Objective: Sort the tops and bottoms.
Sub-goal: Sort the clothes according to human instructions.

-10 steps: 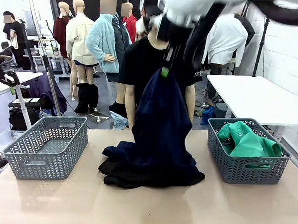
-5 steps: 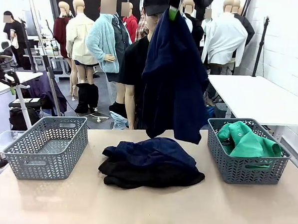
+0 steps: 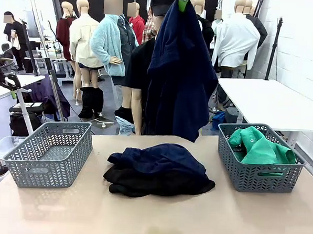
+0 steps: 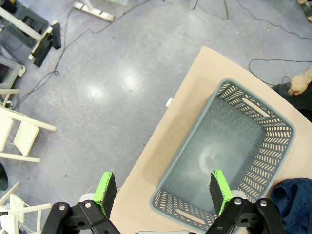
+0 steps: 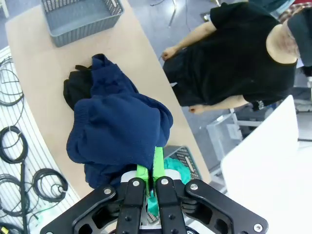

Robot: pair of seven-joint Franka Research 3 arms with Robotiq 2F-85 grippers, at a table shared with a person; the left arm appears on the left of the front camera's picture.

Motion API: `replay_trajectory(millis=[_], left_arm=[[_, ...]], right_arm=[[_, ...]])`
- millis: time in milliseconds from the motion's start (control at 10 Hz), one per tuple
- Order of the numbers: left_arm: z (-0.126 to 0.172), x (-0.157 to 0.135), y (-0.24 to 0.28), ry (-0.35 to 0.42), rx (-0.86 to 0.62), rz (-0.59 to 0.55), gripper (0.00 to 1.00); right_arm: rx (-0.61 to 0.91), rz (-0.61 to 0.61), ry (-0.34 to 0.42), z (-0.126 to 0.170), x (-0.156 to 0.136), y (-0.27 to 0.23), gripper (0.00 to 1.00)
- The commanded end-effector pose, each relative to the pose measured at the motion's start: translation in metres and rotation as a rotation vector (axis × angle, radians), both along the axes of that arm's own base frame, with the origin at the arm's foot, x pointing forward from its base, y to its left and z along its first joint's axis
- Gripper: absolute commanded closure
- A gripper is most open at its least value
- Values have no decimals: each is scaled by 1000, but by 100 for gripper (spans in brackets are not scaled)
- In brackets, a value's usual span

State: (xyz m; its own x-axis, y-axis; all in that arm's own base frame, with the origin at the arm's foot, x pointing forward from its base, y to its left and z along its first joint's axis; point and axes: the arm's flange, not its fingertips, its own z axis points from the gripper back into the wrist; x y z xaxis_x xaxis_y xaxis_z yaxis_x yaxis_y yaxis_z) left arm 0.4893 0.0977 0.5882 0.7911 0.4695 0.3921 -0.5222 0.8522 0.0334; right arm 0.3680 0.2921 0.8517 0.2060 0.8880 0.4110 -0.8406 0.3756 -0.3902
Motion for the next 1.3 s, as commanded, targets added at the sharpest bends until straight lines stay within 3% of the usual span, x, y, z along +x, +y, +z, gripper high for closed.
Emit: replay_trajectory(millis=[0,1200], left_arm=[[0,-2,-1,5,14,20,0],[0,-2,-1,5,14,20,0]], right_arm=[[-2,9,-7,0,1,-3,100],[-2,9,-7,0,1,-3,100]])
